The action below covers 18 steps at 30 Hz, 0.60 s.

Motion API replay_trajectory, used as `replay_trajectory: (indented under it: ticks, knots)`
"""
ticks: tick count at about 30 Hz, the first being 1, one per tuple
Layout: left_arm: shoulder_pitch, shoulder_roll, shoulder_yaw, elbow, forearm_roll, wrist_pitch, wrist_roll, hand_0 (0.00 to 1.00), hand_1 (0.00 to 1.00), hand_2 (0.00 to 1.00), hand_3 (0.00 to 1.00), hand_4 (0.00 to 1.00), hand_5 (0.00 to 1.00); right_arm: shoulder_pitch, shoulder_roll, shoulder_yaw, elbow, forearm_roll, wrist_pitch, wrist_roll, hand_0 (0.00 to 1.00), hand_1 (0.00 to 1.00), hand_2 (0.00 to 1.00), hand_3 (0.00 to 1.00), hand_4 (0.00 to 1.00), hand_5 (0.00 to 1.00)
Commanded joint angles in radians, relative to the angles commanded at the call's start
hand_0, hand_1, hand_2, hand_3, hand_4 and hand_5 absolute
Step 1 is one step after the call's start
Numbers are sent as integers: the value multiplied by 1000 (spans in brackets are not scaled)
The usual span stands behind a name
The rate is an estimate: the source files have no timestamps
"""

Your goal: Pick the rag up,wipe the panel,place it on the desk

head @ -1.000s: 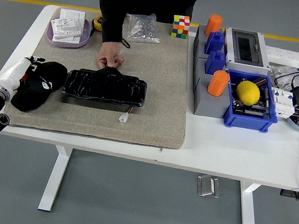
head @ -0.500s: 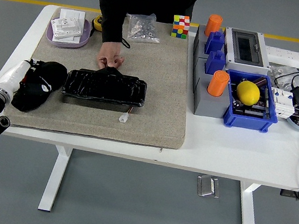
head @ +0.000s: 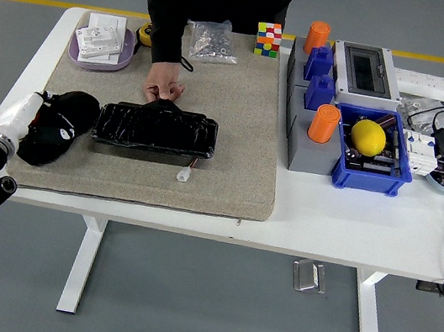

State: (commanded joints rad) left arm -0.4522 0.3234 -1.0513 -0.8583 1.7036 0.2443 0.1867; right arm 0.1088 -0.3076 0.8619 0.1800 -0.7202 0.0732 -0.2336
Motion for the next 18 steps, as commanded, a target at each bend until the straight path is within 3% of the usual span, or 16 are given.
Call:
replay_trajectory:
  ticks: [3,4,9,10,15,16,18]
  knots:
    - [-2,0,4,1,-2,11,-2,398,436,858,794,707,141,1,0,-1,0,1,-1,1,735,670,701,582,911,573]
    - [-3,0,4,2,-2,18,-4,374,331,827,733,631,80,1,0,1,0,1,-2,2,734,671,701,581,908,573]
    - [-6,-1,8,7,12,37,-1,374,331,827,733,631,80,2,1,11,0,-1,-4,4,734,671,701,581,908,573]
    - [-7,-1,8,7,15,42,-1,307,253,773,613,525,13,1,1,14,0,-3,-4,5,734,670,700,581,908,573]
    - [-9,-3,9,10,39,42,11,307,253,773,613,525,13,-1,0,28,0,-8,-6,7,734,670,700,581,908,573]
    - [-8,-4,10,10,42,41,13,287,227,739,587,473,2,-1,0,30,0,-9,-6,7,732,670,699,580,907,572]
    - [-8,-6,9,10,48,41,16,287,227,739,587,473,2,-1,0,38,0,-10,-9,10,732,670,699,580,907,572]
